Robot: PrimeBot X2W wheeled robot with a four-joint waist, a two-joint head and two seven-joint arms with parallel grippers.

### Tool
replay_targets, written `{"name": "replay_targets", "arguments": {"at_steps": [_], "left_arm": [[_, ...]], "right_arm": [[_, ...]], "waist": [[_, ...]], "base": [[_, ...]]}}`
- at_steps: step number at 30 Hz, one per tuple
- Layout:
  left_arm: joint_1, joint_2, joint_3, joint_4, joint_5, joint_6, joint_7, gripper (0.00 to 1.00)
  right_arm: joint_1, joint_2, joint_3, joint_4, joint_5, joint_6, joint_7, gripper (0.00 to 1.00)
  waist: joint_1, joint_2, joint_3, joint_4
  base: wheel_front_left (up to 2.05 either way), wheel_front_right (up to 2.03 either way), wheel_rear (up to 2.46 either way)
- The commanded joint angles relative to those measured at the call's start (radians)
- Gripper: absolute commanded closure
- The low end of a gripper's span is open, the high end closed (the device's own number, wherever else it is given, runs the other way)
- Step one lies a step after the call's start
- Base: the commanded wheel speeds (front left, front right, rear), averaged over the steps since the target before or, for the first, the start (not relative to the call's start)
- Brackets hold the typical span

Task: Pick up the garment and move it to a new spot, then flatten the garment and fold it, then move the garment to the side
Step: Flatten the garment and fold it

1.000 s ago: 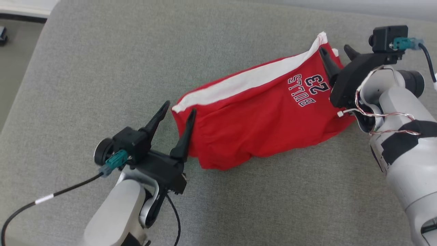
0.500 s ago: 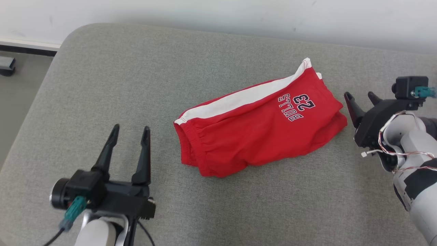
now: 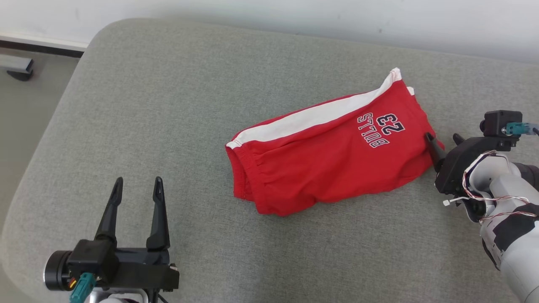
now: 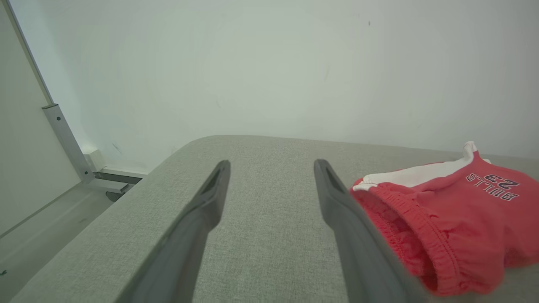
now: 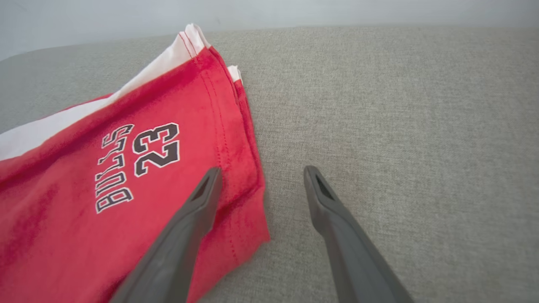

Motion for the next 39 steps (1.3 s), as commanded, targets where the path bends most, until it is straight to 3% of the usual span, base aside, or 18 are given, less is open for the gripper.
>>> {"name": "replay_targets", "arguments": {"at_steps": [1, 5, 6, 7, 8, 16, 24, 33, 34, 35, 39], "left_arm": [[0.012, -0.008, 0.006, -0.001, 0.01, -0.007, -0.003, 0.0], [0.015, -0.021, 0.014, 0.003, 0.017, -0.015, -0.003, 0.0], [0.016, -0.023, 0.016, 0.005, 0.018, -0.015, -0.003, 0.0], [0.018, -0.024, 0.019, 0.008, 0.02, -0.016, -0.003, 0.0], [0.02, -0.026, 0.021, 0.011, 0.021, -0.019, -0.003, 0.0], [0.056, -0.03, 0.04, 0.029, 0.031, -0.032, -0.003, 0.0], [0.095, -0.03, 0.054, 0.029, 0.043, -0.04, -0.003, 0.0], [0.139, -0.031, 0.07, 0.023, 0.052, -0.046, -0.003, 0.0], [0.143, -0.031, 0.073, 0.018, 0.054, -0.044, -0.003, 0.0], [0.147, -0.031, 0.072, 0.015, 0.055, -0.045, -0.003, 0.0], [0.147, -0.031, 0.069, 0.01, 0.059, -0.044, -0.003, 0.0]], "right_arm": [[-0.013, 0.002, 0.0, 0.021, 0.004, -0.003, -0.001, 0.0], [-0.026, 0.019, 0.011, 0.064, 0.0, -0.003, 0.018, 0.0], [-0.027, 0.024, 0.017, 0.07, -0.001, -0.003, 0.026, 0.55], [-0.027, 0.026, 0.021, 0.072, 0.001, -0.003, 0.03, 0.96], [-0.026, 0.027, 0.024, 0.073, 0.005, -0.003, 0.032, 1.0], [0.042, 0.011, 0.057, -0.008, 0.055, -0.003, 0.008, 1.0], [0.183, -0.064, 0.06, -0.163, 0.15, -0.003, -0.012, 1.0], [0.471, -0.171, 0.01, -0.39, 0.215, -0.003, 0.009, 1.0], [0.483, -0.176, 0.002, -0.41, 0.203, -0.003, 0.008, 0.26], [0.495, -0.18, -0.013, -0.422, 0.196, -0.003, 0.008, 0.0], [0.483, -0.18, -0.066, -0.469, 0.142, -0.003, 0.04, 0.0]], "waist": [[0.0001, 0.0, 0.007, 0.011], [0.0001, 0.0, 0.008, 0.024], [0.0001, 0.0, 0.006, 0.025], [0.0001, 0.0, 0.003, 0.024], [0.0001, 0.0, -0.002, 0.023], [0.0001, 0.0, -0.067, -0.023], [0.0001, 0.0, -0.114, -0.079], [0.0001, 0.0, -0.152, -0.13], [0.0001, 0.0, -0.153, -0.136], [0.0001, 0.0, -0.152, -0.139], [0.0001, 0.0, -0.146, -0.146]], "base": [[0.0, 0.0, 0.0], [0.0, 0.0, 0.0], [0.0, 0.0, 0.0], [0.0, 0.0, 0.0], [0.0, 0.0, 0.0], [0.0, 0.0, 0.0], [0.0, 0.0, 0.0], [0.0, 0.0, 0.0], [0.0, 0.0, 0.0], [0.0, 0.0, 0.0], [0.0, 0.0, 0.0]]}}
